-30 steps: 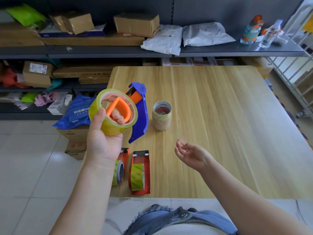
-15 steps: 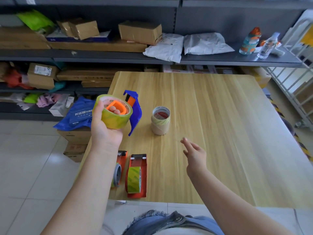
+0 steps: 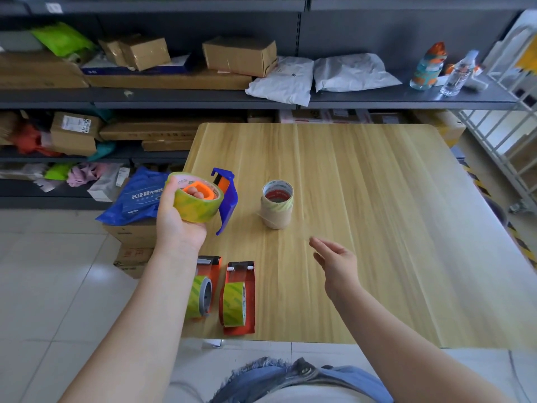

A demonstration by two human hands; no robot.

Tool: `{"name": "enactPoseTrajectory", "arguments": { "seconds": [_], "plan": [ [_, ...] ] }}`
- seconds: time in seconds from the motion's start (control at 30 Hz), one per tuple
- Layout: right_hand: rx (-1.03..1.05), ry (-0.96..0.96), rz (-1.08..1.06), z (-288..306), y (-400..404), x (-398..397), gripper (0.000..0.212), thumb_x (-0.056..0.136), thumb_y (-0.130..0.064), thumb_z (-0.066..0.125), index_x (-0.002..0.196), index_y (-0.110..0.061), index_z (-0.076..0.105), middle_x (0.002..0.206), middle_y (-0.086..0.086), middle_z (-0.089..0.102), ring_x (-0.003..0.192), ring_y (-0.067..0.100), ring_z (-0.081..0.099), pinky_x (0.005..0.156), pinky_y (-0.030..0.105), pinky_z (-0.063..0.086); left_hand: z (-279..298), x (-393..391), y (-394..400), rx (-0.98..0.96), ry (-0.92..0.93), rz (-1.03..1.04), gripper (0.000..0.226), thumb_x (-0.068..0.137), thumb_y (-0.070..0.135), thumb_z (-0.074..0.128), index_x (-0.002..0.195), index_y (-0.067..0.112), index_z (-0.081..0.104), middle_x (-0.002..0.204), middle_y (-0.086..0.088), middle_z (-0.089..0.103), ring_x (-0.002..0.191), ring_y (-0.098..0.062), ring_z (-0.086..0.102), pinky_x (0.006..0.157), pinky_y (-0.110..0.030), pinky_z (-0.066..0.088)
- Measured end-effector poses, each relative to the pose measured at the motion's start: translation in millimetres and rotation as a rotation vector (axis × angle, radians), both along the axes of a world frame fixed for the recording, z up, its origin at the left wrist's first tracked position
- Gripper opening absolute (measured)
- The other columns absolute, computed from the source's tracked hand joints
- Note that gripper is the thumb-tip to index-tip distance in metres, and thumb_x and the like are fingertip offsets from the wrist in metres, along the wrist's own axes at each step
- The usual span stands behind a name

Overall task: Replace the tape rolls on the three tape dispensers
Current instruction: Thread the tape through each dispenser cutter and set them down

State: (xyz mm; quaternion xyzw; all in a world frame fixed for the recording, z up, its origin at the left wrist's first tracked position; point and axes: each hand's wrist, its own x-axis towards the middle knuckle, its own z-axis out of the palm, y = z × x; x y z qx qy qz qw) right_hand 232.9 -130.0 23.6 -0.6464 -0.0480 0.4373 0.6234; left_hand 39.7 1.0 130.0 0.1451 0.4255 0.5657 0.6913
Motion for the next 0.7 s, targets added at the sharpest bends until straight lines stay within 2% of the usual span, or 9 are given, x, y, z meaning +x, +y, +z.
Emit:
{"name": "enactPoseTrajectory", "arguments": {
  "seconds": [0.1,0.2,0.4,0.47,0.53,0.7],
  "plan": [
    [0.048,0.05,0.008,1.4,-2.7,1.6,0.004,0.081,-0.011,0.071,0.085,-0.011,0.071,0.094,0.006,0.071,0.098,0.019,0.065,0.09,0.03,0.048,-1.4,0.1,-1.3,-0.012,0.026,-0.008,0.029,0.083,0.036,0.064,0.105,0.018,0.057,0.097,-0.003,0.063,0.088,-0.017,0.065,0.083,-0.035,0.056],
    [0.031,0.044,0.015,2.3,-7.1,-1.0,0.005,0.082,-0.011,0.07,0.087,-0.012,0.071,0.086,0.002,0.069,0.087,0.015,0.065,0.086,0.029,0.046,-1.4,1.3,-3.1,-0.021,0.044,-0.029,0.021,0.085,0.037,0.061,0.097,0.02,0.056,0.099,-0.004,0.062,0.093,-0.02,0.063,0.086,-0.035,0.055],
    [-0.038,0.078,-0.028,1.2,-16.9,-14.7,0.004,0.08,-0.008,0.07,0.083,-0.012,0.071,0.077,0.003,0.068,0.072,0.013,0.063,0.079,0.028,0.045,-1.1,5.7,-4.2,-0.01,0.049,-0.096,0.018,0.086,0.033,0.062,0.093,0.018,0.058,0.081,0.0,0.06,0.073,-0.012,0.062,0.086,-0.033,0.052],
    [-0.049,0.098,-0.048,-0.5,-19.6,-20.6,0.005,0.079,-0.006,0.07,0.082,-0.01,0.07,0.074,0.005,0.068,0.07,0.014,0.063,0.078,0.027,0.045,-2.8,6.3,-3.8,-0.004,0.048,-0.123,0.021,0.086,0.032,0.062,0.099,0.017,0.058,0.077,0.001,0.059,0.066,-0.009,0.061,0.084,-0.031,0.051],
    [-0.057,0.13,-0.069,-2.5,-22.3,-25.3,0.006,0.079,-0.004,0.069,0.083,-0.01,0.07,0.074,0.005,0.068,0.068,0.014,0.062,0.078,0.028,0.045,-5.1,7.2,-3.4,-0.004,0.06,-0.144,0.027,0.085,0.032,0.063,0.106,0.016,0.056,0.078,0.001,0.06,0.064,-0.008,0.061,0.081,-0.029,0.052],
    [-0.117,0.143,-0.113,-12.0,-32.9,-33.7,0.005,0.082,-0.007,0.067,0.084,-0.012,0.068,0.068,0.001,0.069,0.06,0.011,0.06,0.072,0.026,0.044,-12.0,8.9,-6.0,-0.008,0.082,-0.204,0.014,0.086,0.029,0.062,0.095,0.018,0.058,0.077,0.001,0.06,0.064,-0.008,0.062,0.078,-0.028,0.052]
  ]
}}
